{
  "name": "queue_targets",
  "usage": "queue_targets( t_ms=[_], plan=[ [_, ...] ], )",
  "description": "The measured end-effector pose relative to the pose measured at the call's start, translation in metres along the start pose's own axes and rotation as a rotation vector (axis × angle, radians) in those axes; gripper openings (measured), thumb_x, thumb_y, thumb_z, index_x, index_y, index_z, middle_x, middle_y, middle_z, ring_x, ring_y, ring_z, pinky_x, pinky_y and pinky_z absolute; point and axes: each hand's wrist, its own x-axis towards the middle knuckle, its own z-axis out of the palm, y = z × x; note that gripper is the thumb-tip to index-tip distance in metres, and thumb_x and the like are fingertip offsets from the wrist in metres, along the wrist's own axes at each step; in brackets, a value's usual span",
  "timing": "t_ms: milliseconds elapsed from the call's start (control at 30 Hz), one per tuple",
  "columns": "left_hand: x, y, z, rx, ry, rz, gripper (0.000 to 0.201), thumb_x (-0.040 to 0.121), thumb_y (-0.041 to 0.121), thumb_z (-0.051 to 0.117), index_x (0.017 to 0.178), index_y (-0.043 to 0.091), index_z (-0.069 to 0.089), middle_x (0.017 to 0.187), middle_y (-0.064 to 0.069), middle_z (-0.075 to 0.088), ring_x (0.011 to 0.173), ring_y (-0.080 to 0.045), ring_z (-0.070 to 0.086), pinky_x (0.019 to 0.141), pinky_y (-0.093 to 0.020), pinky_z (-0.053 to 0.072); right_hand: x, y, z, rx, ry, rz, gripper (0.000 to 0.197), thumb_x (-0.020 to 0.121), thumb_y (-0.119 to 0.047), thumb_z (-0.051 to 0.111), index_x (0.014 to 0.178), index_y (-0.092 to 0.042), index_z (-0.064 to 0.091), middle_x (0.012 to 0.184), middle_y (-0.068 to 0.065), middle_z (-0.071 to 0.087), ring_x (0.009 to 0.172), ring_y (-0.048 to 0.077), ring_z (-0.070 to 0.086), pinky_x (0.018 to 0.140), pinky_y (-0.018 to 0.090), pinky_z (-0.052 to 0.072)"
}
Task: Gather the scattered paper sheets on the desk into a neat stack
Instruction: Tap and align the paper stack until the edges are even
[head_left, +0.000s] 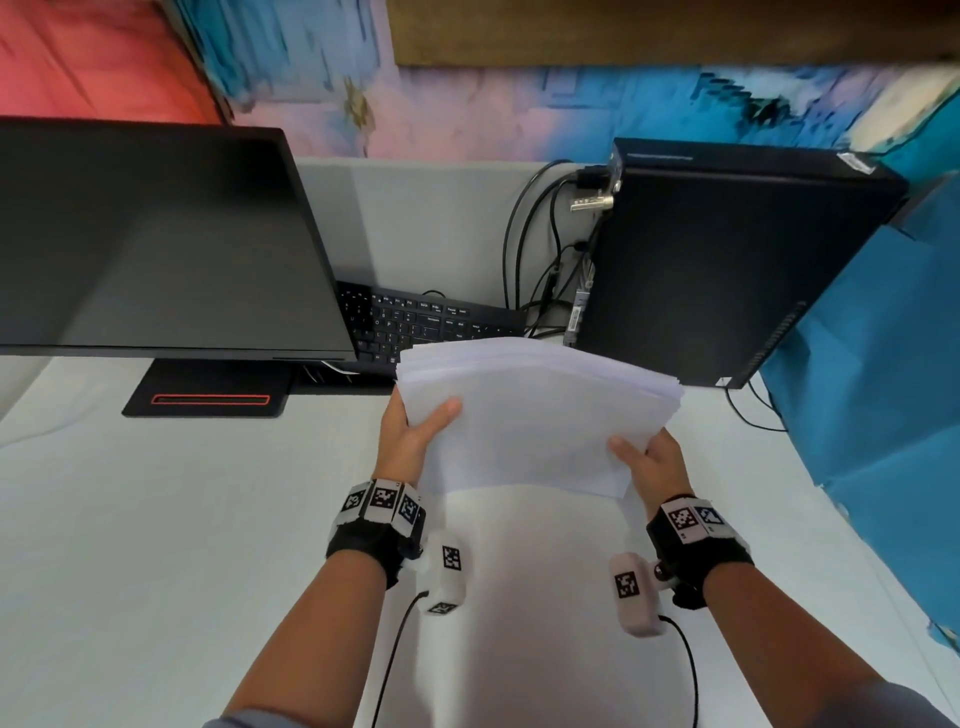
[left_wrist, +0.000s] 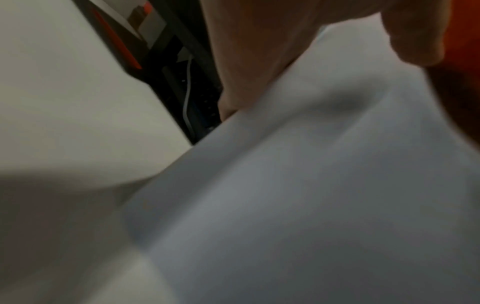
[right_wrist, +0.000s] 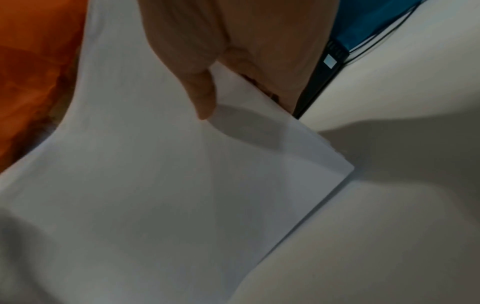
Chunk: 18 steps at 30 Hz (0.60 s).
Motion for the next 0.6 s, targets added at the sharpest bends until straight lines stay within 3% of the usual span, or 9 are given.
queue_targets(
  t_ms=[33,100,133,200,267,333,467,533,600],
  plan=[
    [0.002,0.01,0.004,-0.03,0.022,0.043,0.051,0.069,0.027,0.077,0.115,0.017,0.061,0.11,-0.002,0.07,0.099,-0.018,0.067,0.083,-0.032,0.055,-0.001,-0.003,-0.001,0.015,-0.009,-0.004,0.036,0.085,0.006,0.061,0.118,-0.005,0.056,0.113,0.015,0.063,0.107,0.034,0.06,0.097,0.051,0.048],
    [0.009,0.031,0.014,-0.024,0.128,0.093,0.038,0.066,0.041,0.076,0.096,0.021,0.064,0.097,0.004,0.069,0.088,-0.012,0.064,0.077,-0.026,0.051,-0.005,-0.012,-0.004,0.09,-0.037,-0.011,0.043,0.083,0.009,0.06,0.124,-0.001,0.053,0.113,0.015,0.063,0.101,0.029,0.062,0.08,0.033,0.056],
    [0.013,0.038,0.02,0.008,0.193,0.095,0.033,0.068,0.044,0.076,0.089,0.022,0.063,0.093,0.005,0.067,0.086,-0.01,0.062,0.077,-0.024,0.048,-0.008,-0.018,-0.004,0.133,-0.051,-0.027,0.046,0.082,0.008,0.061,0.127,-0.001,0.051,0.113,0.013,0.063,0.097,0.023,0.063,0.071,0.022,0.055],
    [0.021,0.044,0.027,0.087,0.31,0.077,0.026,0.071,0.042,0.077,0.082,0.023,0.062,0.093,0.007,0.065,0.087,-0.008,0.059,0.076,-0.021,0.043,-0.012,-0.03,-0.003,0.214,-0.064,-0.07,0.046,0.084,0.0,0.063,0.128,-0.007,0.051,0.113,0.009,0.065,0.091,0.015,0.067,0.064,0.014,0.054],
    [0.024,0.041,0.027,0.123,0.34,0.067,0.021,0.073,0.034,0.077,0.079,0.021,0.062,0.089,0.006,0.065,0.084,-0.01,0.059,0.075,-0.022,0.042,-0.013,-0.039,0.0,0.274,-0.041,-0.085,0.044,0.085,-0.009,0.065,0.127,-0.013,0.052,0.113,0.004,0.066,0.089,0.01,0.068,0.064,0.016,0.054],
    [0.023,0.038,0.02,0.159,0.284,0.065,0.018,0.076,0.029,0.075,0.081,0.017,0.063,0.085,0.003,0.064,0.081,-0.013,0.058,0.077,-0.027,0.046,-0.011,-0.042,0.002,0.288,-0.016,-0.076,0.045,0.085,-0.014,0.067,0.127,-0.015,0.052,0.114,0.002,0.067,0.092,0.011,0.067,0.066,0.019,0.053],
    [0.018,0.04,0.002,0.317,0.143,0.164,0.019,0.083,0.03,0.069,0.092,0.013,0.066,0.091,0.005,0.066,0.085,-0.011,0.058,0.083,-0.031,0.045,-0.002,-0.039,-0.002,0.177,-0.035,-0.062,0.051,0.079,0.0,0.07,0.127,-0.009,0.052,0.113,0.009,0.067,0.097,0.022,0.066,0.075,0.029,0.052],
    [0.017,0.05,0.003,0.681,0.073,0.282,0.032,0.084,0.048,0.063,0.098,0.019,0.066,0.095,0.007,0.068,0.091,-0.012,0.06,0.092,-0.037,0.046,-0.001,-0.037,-0.005,0.12,0.0,-0.058,0.042,0.081,0.004,0.066,0.121,-0.002,0.055,0.104,0.011,0.067,0.088,0.021,0.065,0.074,0.032,0.051],
    [0.011,0.065,0.017,1.388,-0.01,0.4,0.063,0.075,0.08,0.044,0.096,0.025,0.066,0.092,0.007,0.068,0.097,-0.017,0.06,0.105,-0.047,0.033,0.0,-0.035,-0.007,0.107,0.021,-0.065,0.035,0.084,0.0,0.065,0.118,-0.001,0.058,0.104,0.013,0.067,0.087,0.024,0.065,0.078,0.037,0.052]
  ],
)
